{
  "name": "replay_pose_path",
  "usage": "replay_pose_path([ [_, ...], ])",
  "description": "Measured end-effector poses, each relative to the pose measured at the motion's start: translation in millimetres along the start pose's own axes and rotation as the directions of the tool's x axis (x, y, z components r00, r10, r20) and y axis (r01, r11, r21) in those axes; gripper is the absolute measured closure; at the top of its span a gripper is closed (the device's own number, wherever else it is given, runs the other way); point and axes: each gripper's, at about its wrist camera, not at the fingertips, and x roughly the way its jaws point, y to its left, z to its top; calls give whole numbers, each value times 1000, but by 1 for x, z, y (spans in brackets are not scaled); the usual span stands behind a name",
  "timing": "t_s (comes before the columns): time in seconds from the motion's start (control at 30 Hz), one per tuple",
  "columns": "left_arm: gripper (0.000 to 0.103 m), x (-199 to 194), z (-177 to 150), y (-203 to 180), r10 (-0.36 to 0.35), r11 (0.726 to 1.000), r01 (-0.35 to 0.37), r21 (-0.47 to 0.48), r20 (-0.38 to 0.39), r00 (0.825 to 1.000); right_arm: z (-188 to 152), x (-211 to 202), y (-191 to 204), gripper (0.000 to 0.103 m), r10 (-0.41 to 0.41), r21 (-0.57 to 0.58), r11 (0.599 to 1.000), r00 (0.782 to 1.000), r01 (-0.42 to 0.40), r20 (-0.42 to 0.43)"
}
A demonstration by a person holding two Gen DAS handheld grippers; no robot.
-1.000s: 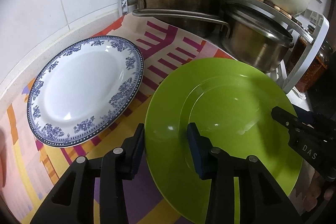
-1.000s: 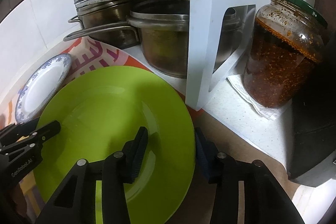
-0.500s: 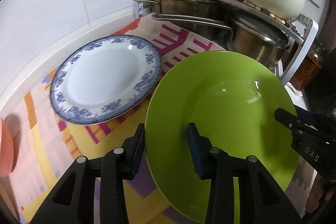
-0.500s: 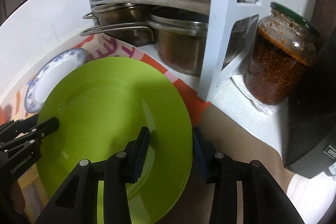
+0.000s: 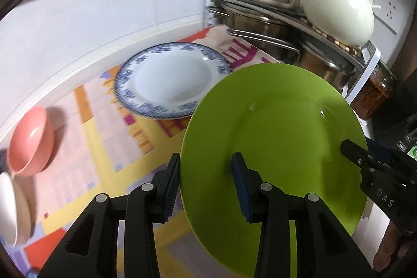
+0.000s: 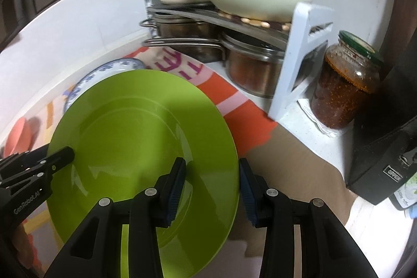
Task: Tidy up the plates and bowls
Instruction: 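Lift the lime-green plate and carry it over the blue-and-white plate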
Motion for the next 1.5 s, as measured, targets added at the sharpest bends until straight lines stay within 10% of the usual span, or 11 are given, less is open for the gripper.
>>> replay_pose_path([
  [0.6, 65, -102, -67, 81, 150, 972, -136, -192, 58, 987, -26, -67, 80, 61, 150, -175, 974, 989, -145, 18],
  [1.5, 65, -200, -200, 211, 366, 824, -352, -443, -57, 929, -109, -123, 244, 61, 371, -441, 814, 922, -379, -108],
])
